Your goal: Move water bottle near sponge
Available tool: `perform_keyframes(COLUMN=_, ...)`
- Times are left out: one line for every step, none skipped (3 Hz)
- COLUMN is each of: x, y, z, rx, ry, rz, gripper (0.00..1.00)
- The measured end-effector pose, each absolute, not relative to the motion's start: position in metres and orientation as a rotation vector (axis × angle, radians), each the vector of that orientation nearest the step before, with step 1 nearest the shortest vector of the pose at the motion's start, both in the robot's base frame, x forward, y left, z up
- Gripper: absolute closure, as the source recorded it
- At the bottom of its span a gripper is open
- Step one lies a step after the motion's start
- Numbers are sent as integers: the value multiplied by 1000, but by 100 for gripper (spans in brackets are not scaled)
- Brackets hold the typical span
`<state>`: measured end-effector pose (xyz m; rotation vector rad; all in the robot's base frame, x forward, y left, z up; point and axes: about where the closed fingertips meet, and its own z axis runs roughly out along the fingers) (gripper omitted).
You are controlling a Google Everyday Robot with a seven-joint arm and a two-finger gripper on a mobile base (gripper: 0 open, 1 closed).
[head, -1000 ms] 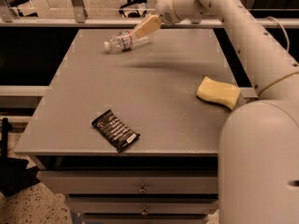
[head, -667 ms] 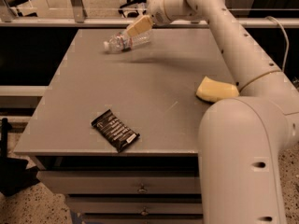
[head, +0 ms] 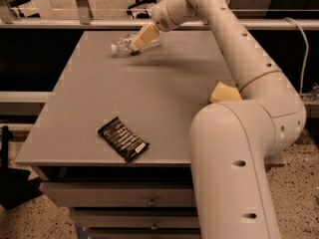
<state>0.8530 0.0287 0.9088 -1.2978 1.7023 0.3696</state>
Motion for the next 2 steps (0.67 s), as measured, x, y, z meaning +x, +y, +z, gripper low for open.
perform_keyframes(x=853, y=34, z=896, rx=-1349, ry=1738, rz=357, gripper=0)
perform_keyframes(x=852, y=44, z=885, rx=-1417, ry=1760, rz=335, gripper=0)
